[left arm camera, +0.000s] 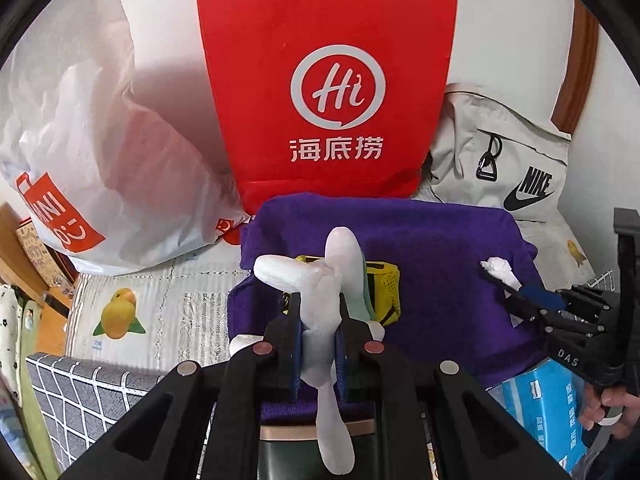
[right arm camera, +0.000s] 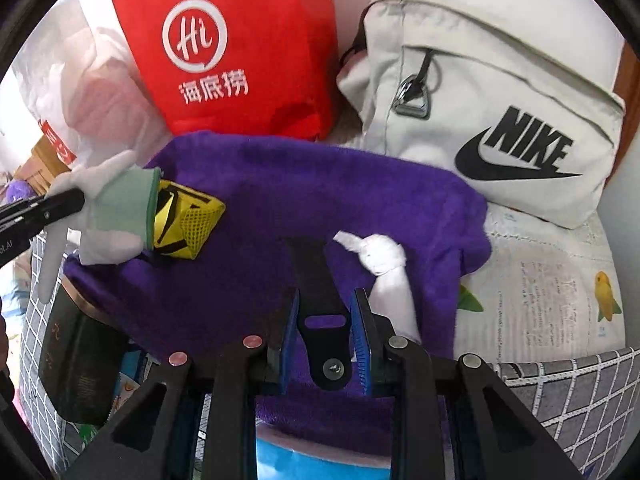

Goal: Organize soft objects
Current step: 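Lower the black strap onto the purple towel and open the right tool, then lower the white glove onto the purple towel and open the left tool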

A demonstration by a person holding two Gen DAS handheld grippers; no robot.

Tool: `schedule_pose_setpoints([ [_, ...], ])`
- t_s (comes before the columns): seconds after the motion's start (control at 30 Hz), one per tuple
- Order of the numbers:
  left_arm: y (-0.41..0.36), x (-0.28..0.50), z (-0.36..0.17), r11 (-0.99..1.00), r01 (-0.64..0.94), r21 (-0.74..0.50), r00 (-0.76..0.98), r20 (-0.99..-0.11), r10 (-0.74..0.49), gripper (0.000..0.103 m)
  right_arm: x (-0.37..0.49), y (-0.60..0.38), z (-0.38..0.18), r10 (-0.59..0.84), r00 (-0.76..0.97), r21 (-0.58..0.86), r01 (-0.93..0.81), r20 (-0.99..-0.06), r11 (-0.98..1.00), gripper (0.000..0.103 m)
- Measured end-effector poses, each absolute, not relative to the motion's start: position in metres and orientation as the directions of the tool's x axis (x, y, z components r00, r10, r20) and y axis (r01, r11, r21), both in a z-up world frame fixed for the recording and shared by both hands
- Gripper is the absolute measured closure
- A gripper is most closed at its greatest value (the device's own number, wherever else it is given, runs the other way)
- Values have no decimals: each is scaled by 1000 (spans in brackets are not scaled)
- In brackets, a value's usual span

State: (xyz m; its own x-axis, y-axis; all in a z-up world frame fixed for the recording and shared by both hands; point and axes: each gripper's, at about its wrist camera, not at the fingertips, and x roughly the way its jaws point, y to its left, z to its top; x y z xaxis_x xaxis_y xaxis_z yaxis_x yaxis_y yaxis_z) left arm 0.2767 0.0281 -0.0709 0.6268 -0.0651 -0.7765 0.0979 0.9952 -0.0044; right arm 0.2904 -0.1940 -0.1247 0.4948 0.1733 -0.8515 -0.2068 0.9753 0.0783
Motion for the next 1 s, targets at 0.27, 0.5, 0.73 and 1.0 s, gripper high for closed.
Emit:
schedule_pose_setpoints([
  [0.27, 25, 280, -74, 992, 122, -29, 612, -785, -98, 90, 294, -192, -137, 171, 444, 85, -208, -879, 974, 77],
  [0.5, 13, 280, -77, 986, 162, -50, 597, -790, -138, 90, 299, -193, -142, 182, 421, 104, -203, -889, 974, 76],
  [0.73, 5, 280, -72, 977, 196, -81, 596, -782, -184, 90, 297, -196, -136, 190, 436, 107, -209, -880, 972, 56],
  [1.0, -15, 289, -67, 957, 264, -123, 588, -766, -261, 90, 287, -200, -119, 189, 477, 100, -206, -858, 973, 56],
])
